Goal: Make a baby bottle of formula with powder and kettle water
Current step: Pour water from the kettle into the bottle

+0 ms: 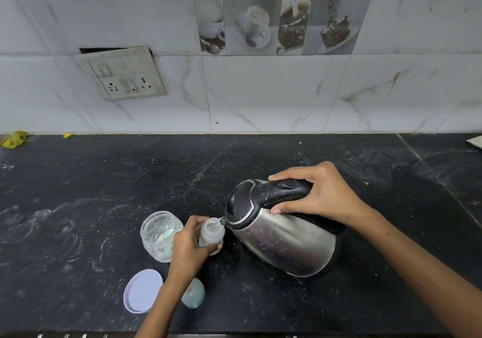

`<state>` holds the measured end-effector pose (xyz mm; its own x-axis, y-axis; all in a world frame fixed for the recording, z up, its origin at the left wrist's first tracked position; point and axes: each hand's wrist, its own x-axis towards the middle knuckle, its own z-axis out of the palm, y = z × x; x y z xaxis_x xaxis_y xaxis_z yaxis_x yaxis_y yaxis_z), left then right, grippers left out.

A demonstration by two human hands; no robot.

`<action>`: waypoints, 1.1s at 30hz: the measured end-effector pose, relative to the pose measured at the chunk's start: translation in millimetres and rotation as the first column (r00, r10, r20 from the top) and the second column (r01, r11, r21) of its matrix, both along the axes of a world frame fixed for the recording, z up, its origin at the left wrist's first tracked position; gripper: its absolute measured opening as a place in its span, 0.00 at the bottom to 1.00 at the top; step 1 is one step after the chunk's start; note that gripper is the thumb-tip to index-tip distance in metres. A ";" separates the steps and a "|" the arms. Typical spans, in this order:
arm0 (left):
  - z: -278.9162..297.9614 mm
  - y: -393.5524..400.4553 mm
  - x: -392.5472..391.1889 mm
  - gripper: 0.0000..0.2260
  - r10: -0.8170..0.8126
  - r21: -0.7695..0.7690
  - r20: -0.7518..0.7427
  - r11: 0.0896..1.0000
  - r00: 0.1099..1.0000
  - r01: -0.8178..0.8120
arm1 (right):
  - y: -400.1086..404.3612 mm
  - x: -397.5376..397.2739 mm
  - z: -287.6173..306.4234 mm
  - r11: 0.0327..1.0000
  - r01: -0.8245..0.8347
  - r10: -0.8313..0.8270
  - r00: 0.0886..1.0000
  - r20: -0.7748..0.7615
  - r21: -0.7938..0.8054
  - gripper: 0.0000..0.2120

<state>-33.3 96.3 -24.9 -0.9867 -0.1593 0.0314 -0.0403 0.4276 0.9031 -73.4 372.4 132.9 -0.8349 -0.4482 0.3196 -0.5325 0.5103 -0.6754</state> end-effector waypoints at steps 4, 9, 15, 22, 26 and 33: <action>0.7 1.5 0.6 0.26 -0.003 0.004 -0.001 1.000 1.000 0.003 | -0.3 0.0 -0.3 1.000 -0.007 0.007 1.000 -0.006 -0.001 0.25; 1.3 1.9 2.1 0.25 -0.001 0.017 -0.004 1.000 1.000 0.001 | -1.2 -0.3 -1.2 1.000 -0.008 0.008 1.000 -0.017 -0.001 0.25; 4.3 4.4 2.5 0.25 -0.002 0.046 0.002 0.999 1.000 0.002 | -0.1 0.6 -2.0 1.000 -0.009 0.009 1.000 -0.028 -0.010 0.25; 7.7 9.2 3.5 0.26 0.012 0.115 0.010 0.993 1.000 -0.013 | 13.0 6.7 -5.8 0.996 0.013 -0.017 0.999 -0.045 -0.093 0.26; 10.5 12.2 2.7 0.26 0.016 0.157 0.005 0.987 1.000 -0.017 | 21.4 10.3 -15.2 0.985 0.065 -0.077 0.994 -0.072 -0.162 0.26; 15.1 14.5 8.8 0.26 0.032 0.160 -0.016 0.987 0.999 -0.029 | 27.8 14.1 -44.9 0.899 0.192 -0.237 0.969 -0.069 -0.394 0.26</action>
